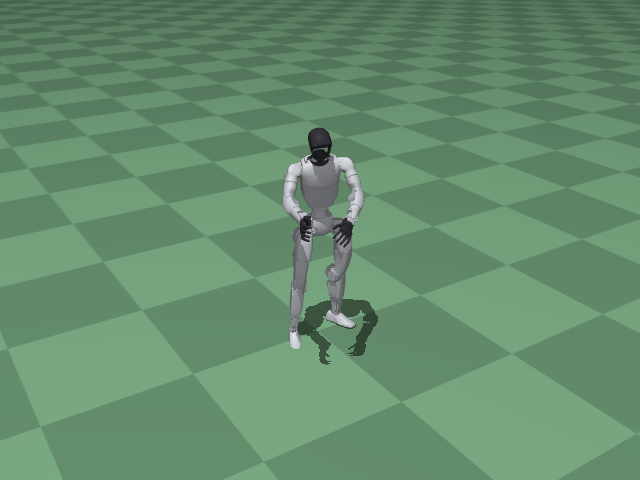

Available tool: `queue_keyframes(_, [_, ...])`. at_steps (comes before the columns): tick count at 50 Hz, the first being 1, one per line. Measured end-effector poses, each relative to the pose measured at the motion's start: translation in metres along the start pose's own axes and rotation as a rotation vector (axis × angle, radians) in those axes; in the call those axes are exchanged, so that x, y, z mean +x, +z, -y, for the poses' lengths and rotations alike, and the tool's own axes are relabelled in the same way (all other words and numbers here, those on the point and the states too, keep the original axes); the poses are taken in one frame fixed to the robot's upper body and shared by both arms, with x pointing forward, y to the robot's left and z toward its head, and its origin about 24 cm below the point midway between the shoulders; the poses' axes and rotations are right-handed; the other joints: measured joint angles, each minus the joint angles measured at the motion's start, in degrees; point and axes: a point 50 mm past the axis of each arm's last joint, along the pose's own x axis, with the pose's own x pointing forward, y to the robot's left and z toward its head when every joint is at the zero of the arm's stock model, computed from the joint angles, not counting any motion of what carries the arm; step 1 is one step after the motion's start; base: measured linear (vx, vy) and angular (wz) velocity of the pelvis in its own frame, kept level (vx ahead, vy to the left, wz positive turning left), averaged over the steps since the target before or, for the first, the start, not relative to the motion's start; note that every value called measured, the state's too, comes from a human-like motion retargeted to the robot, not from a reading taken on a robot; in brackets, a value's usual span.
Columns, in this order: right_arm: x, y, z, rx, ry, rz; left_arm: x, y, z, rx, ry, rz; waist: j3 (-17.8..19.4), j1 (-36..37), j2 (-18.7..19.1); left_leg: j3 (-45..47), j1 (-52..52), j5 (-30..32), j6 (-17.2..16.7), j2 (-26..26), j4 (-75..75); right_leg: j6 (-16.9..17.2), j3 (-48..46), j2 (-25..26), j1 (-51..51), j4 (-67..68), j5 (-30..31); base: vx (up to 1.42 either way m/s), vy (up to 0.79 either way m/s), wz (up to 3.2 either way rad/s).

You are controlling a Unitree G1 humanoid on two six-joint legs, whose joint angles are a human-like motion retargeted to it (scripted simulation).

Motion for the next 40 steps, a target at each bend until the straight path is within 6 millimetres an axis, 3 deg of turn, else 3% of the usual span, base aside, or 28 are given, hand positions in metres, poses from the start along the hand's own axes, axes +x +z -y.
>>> queue_keyframes(4, [-0.001,0.048,-0.029,-0.367,0.133,0.366,0.001,-0.007,-0.016,-0.159,0.093,-0.05,-0.38,3.15,-1.13,0.41,-0.42,0.54,0.15,1.05,-0.29,0.0,0.07,1.36,-0.57,-0.56,0.51,-0.06,-0.11,-0.11])
queue_keyframes(8, [-0.018,0.069,-0.067,-0.799,0.286,0.734,0.007,-0.01,-0.043,-0.23,0.25,-0.068,0.08,5.49,-2.29,0.39,-1.11,1.6,-0.06,2.12,-1.0,0.0,-0.37,2.71,-1.43,-0.81,1.08,-0.09,-0.11,0.0])
queue_keyframes(12, [-0.044,0.058,-0.11,-1.032,0.506,0.904,0.015,-0.014,-0.072,-0.189,0.388,-0.081,1.03,6.87,-3.12,0.02,-1.96,2.88,-0.76,3.06,-1.82,0.0,-1.14,3.89,-2.28,-1.05,1.68,-0.1,-0.1,0.09])
queue_keyframes(15, [-0.063,0.032,-0.132,-1.173,0.67,0.917,0.022,-0.019,-0.082,-0.227,0.382,-0.139,1.35,8.24,-3.14,-0.34,-2.84,3.43,-1.48,3.7,-1.82,0.0,-1.75,4.57,-2.75,-1.49,2.09,-0.07,-0.08,0.11])
queue_keyframes(17, [-0.073,0.01,-0.138,-1.227,0.774,0.858,0.026,-0.024,-0.079,-0.271,0.304,-0.19,1.12,9.47,-2.71,-0.64,-3.33,3.64,-1.9,3.99,-1.82,0.0,-2.17,4.88,-2.9,-1.86,2.25,-0.02,-0.03,0.07])
queue_keyframes(20, [-0.086,-0.019,-0.131,-1.151,0.893,0.661,0.024,-0.029,-0.061,-0.298,0.137,-0.242,0.27,11.52,-1.7,-1.26,-3.84,3.69,-2.09,4.19,-1.82,0.0,-2.84,5.08,-2.86,-2.3,2.23,0.02,-0.01,0.13])
queue_keyframes(23, [-0.097,-0.038,-0.11,-0.877,0.89,0.426,0.012,-0.023,-0.035,-0.291,0.009,-0.221,-0.91,13.36,-0.69,-2.01,-3.91,3.39,-1.51,4.06,-1.82,0.0,-3.47,4.81,-2.54,-2.22,1.83,0.08,0.01,0.21])
queue_keyframes(27, [-0.122,-0.049,-0.079,-0.504,0.884,0.168,-0.022,-0.003,-0.011,-0.419,-0.074,-0.126,-2.43,14.71,-0.09,-2.79,-3.51,2.73,-0.36,3.57,-1.82,0.0,-3.88,3.95,-2.26,-0.99,0.89,0.12,0.04,0.17])
queue_keyframes(31, [-0.149,-0.049,-0.059,-0.293,1.01,-0.005,-0.059,0.019,-0.005,-0.576,-0.182,-0.035,-3.75,15.53,-0.53,-2.78,-3.26,2.28,0.4,3.12,-1.82,0.0,-3.49,3.12,-2.9,0.87,0.07,0.1,0.04,0.0])
queue_keyframes(35, [-0.164,-0.027,-0.055,-0.329,1.158,0.136,-0.081,0.034,-0.001,-0.714,-0.27,-0.027,-4.05,16.17,-1.36,-2.03,-3.43,2.23,0.91,2.83,-1.82,0.0,-2.57,2.79,-4.01,1.78,0.01,0.02,0.01,-0.14])
queue_keyframes(38, [-0.162,-0.006,-0.064,-0.474,1.17,0.417,-0.076,0.036,0.001,-0.744,-0.254,-0.037,-3.23,16.04,-1.92,-1.26,-3.67,2.4,0.96,2.9,-1.82,0.0,-1.96,3.1,-4.44,1.16,0.62,-0.05,-0.01,-0.24])
queue_keyframes(40, [-0.153,0.003,-0.075,-0.584,1.12,0.582,-0.064,0.032,-0.001,-0.669,-0.2,-0.021,-2.39,15.59,-2.27,-0.75,-3.84,2.59,0.79,3.14,-1.82,0.0,-1.7,3.6,-4.49,0.27,1.27,-0.08,-0.04,-0.23])
